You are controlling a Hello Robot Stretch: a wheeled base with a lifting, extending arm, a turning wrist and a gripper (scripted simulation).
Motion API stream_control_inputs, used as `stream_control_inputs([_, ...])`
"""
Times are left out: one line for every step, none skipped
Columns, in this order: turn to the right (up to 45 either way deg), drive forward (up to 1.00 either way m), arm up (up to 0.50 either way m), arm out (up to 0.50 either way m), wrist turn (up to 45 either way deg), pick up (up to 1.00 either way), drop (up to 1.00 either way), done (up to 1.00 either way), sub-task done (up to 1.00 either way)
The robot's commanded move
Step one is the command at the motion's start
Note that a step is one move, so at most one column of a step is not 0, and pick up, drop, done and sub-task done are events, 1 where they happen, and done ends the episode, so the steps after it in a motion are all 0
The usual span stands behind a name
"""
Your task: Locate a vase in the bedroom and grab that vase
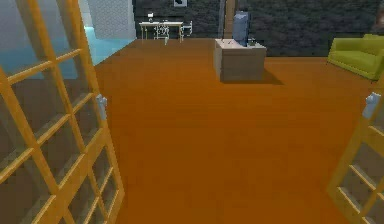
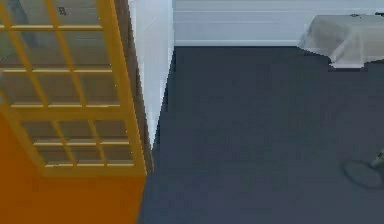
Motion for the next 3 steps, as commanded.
stream_control_inputs([0.0,1.0,0.0,0.0,0.0,0.0,0.0,0.0,0.0])
stream_control_inputs([0.0,1.0,0.0,0.0,0.0,0.0,0.0,0.0,0.0])
stream_control_inputs([0.0,1.0,0.0,0.0,0.0,0.0,0.0,0.0,0.0])
